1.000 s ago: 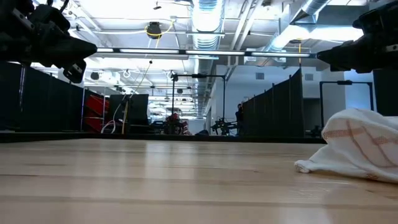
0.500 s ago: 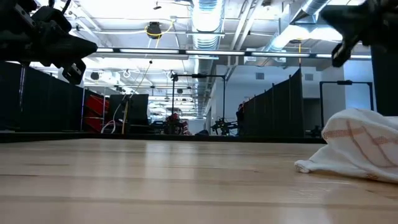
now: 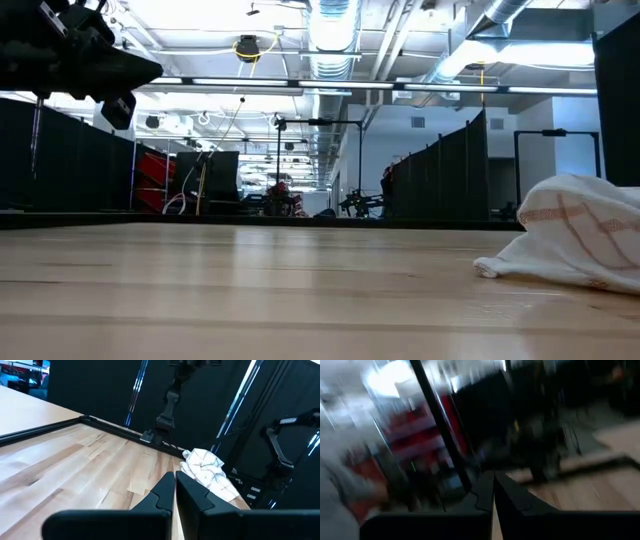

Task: Roll towel
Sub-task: Prepare the white patterned towel

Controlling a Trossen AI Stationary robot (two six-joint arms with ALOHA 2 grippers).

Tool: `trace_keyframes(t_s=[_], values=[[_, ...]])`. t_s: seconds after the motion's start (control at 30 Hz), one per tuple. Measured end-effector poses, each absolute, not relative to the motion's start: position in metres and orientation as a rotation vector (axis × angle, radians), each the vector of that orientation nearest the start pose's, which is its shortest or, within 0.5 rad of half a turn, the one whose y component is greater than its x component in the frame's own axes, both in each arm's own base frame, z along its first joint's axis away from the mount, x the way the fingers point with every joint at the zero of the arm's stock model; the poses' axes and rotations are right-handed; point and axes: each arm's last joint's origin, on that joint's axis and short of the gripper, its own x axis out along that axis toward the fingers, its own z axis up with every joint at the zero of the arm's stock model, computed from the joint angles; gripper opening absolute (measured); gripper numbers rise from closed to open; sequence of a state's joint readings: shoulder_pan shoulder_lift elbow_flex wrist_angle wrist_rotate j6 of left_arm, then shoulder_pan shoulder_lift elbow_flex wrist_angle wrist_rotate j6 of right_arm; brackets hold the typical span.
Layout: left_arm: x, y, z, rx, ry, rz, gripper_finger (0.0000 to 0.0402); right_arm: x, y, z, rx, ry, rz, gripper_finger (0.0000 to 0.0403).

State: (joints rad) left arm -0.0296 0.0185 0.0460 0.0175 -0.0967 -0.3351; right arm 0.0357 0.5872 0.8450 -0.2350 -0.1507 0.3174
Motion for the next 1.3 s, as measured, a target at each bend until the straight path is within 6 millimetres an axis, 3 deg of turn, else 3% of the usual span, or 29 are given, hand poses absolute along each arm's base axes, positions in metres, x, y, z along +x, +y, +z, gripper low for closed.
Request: trace_keyframes(t_s=[0.1,0.23,0.43,0.53,0.73,0.97,1.13,1.3], values=[[0.096,0.0,0.18,-0.338,-0.056,0.052,0.0,0.149,0.012,0.387,0.238,0.278,0.127,0.0],[0.096,0.0,0.18,-0.336,-0.057,0.049,0.0,0.198,0.016,0.387,0.202,0.563,0.096,0.0],[0.096,0.0,0.181,-0.327,-0.06,0.049,0.0,0.256,0.012,0.354,0.267,0.943,0.05,0.0007],[0.096,0.0,0.181,-0.326,-0.06,0.049,0.0,0.268,0.005,0.331,0.293,1.17,0.007,0.0031],[0.096,-0.002,0.181,-0.324,-0.052,0.007,0.0,0.287,0.003,0.298,0.303,1.361,0.029,0.01],[0.096,-0.002,0.179,-0.296,-0.023,-0.003,0.0,0.303,0.053,0.244,0.217,1.569,0.181,0.0137],[0.096,-0.002,0.176,-0.248,0.0,0.001,0.0,0.319,0.094,0.221,0.205,1.523,0.208,0.0138],[0.096,-0.002,0.174,-0.247,0.022,0.004,0.0,0.332,0.115,0.197,0.252,1.506,0.121,0.0138]])
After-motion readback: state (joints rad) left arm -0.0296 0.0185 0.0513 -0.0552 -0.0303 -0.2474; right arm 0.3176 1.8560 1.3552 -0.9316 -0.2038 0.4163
